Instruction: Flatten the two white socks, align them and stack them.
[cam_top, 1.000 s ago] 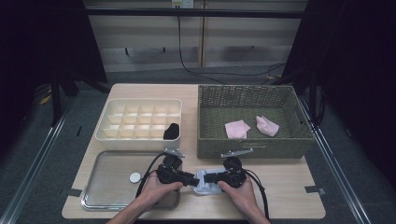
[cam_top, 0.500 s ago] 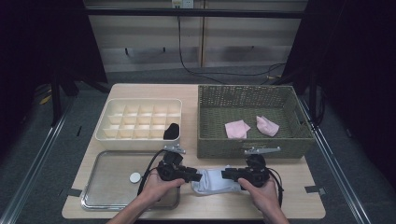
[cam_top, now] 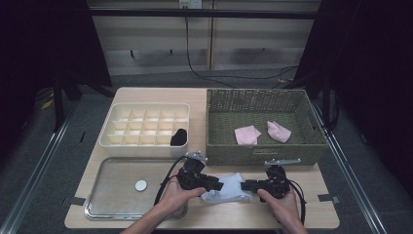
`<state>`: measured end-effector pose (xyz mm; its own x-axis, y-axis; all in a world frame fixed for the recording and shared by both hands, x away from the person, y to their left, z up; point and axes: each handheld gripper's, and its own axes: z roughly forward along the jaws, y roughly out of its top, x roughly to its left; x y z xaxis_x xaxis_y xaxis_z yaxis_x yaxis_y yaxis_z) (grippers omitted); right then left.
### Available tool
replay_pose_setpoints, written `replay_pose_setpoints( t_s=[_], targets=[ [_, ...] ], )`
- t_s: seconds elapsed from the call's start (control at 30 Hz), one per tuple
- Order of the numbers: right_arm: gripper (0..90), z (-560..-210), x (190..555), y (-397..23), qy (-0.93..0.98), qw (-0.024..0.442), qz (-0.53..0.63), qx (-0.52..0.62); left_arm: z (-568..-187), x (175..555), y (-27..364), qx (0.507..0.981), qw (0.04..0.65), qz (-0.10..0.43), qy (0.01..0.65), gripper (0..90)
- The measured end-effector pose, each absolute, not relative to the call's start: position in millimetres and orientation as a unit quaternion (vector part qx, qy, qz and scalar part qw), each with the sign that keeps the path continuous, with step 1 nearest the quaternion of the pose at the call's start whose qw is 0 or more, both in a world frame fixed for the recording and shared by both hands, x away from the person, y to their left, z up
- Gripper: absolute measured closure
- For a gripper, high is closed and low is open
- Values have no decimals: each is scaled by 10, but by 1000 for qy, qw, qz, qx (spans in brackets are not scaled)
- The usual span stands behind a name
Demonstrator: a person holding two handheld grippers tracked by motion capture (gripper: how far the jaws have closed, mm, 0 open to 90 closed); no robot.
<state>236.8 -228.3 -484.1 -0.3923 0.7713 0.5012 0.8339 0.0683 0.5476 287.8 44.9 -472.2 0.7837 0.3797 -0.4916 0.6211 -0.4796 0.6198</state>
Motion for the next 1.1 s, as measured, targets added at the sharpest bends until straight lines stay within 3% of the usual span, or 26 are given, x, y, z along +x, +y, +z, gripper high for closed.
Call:
replay_pose_setpoints(
  t_s=[0.37,0.67,1.1],
  targets=[
    [620,-4924,2406,-2266,-731,39,-393,-556,-4829,2790,183,871,386,-142,269,683],
    [589,-4962,2426,-2247,-736,44,-387,-553,-4889,2835,217,872,382,-125,280,687],
    [794,-4987,2420,-2222,-716,80,-411,-558,-4944,2878,226,870,385,-130,280,764]
  ],
)
